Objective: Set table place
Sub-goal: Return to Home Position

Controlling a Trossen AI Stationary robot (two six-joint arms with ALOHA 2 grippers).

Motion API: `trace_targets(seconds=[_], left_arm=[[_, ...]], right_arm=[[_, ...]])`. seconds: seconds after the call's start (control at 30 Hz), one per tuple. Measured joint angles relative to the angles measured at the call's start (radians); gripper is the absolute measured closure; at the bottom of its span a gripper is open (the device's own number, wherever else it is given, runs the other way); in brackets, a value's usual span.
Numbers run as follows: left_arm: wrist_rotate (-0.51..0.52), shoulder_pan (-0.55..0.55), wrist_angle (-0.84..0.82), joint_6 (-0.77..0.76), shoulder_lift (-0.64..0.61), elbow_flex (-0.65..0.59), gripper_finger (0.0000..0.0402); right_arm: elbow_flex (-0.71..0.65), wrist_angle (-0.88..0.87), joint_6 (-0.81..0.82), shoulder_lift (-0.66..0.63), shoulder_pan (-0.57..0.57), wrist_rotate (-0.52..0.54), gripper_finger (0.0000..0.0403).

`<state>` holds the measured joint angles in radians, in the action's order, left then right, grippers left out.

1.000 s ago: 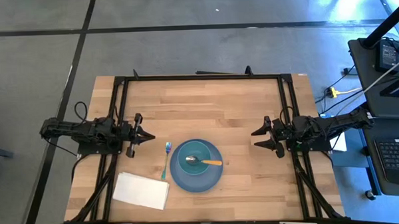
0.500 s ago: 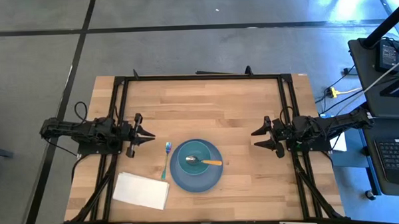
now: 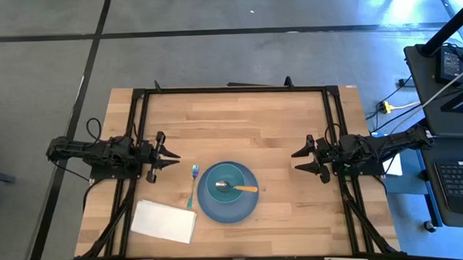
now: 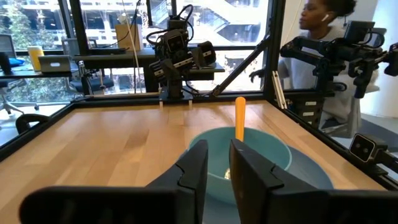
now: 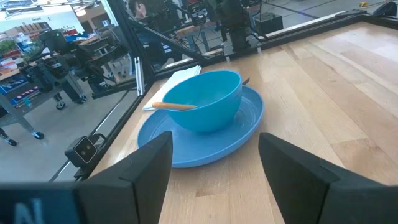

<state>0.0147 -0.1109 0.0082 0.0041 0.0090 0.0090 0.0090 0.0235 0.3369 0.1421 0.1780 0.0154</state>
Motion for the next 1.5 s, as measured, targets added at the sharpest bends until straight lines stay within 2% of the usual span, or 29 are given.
trace_targets(seconds=[0.3,1.5], left_arm=[[0.000,0.000,0.000,0.000,0.000,0.000,0.0335],[0.000,0.000,0.000,0.000,0.000,0.000,0.0393]], right_arm=[[0.000,0.000,-0.001,0.000,0.000,0.000,0.0162],[0.000,0.000,-0.001,0.000,0.000,0.000,0.0162]])
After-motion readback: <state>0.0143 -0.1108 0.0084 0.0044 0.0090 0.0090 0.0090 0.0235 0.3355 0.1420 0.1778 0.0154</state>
